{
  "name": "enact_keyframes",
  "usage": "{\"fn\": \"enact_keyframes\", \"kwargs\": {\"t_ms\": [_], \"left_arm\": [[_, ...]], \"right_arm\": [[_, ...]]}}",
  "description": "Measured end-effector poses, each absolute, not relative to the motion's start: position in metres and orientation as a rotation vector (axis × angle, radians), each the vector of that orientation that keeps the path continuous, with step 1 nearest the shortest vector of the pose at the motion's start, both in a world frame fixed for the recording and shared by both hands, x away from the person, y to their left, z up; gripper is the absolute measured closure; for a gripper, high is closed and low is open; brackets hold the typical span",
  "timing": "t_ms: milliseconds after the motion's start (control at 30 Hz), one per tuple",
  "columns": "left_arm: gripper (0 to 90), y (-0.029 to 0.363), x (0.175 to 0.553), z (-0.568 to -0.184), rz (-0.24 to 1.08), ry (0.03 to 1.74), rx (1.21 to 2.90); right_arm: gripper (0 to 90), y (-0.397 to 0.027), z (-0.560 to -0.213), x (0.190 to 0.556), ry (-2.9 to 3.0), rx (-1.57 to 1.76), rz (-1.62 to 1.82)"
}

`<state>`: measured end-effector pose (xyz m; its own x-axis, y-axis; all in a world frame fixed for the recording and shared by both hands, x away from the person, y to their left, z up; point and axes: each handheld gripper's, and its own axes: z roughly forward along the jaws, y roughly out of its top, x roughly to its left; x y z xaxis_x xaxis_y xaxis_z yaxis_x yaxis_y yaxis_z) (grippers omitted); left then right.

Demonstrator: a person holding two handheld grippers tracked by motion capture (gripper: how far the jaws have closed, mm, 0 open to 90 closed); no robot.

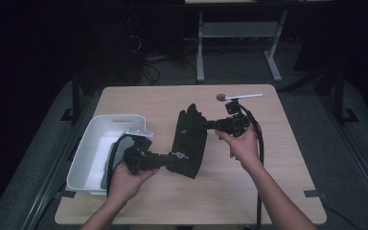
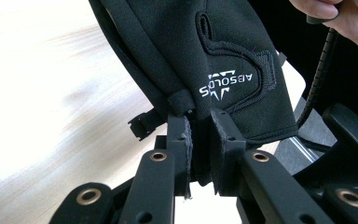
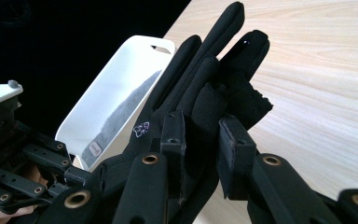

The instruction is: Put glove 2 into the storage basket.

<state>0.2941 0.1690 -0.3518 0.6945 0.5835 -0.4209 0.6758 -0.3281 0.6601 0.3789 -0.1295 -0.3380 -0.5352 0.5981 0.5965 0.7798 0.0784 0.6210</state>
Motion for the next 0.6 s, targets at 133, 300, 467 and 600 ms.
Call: {"fn": "enact_keyframes", "kwargs": {"t_ms": [133,300,467,600], "left_arm": [[79.9,0.174,0.293,-0.349,-0.116,0.962,2.026],[79.9,0.18,0.292,-0.347,-0.109,0.967,2.02],[79.9,0.188,0.291,-0.344,-0.099,0.976,2.009],[79.9,0.194,0.291,-0.341,-0.096,0.984,2.0]], "right_arm": [[73.8,-0.124,-0.336,0.381,-2.16,-1.389,-1.445],[73.8,-0.117,-0.333,0.384,-2.157,-1.372,-1.45],[73.8,-0.109,-0.33,0.387,-2.167,-1.352,-1.453],[73.8,-0.102,-0.327,0.389,-2.171,-1.338,-1.453]]}}
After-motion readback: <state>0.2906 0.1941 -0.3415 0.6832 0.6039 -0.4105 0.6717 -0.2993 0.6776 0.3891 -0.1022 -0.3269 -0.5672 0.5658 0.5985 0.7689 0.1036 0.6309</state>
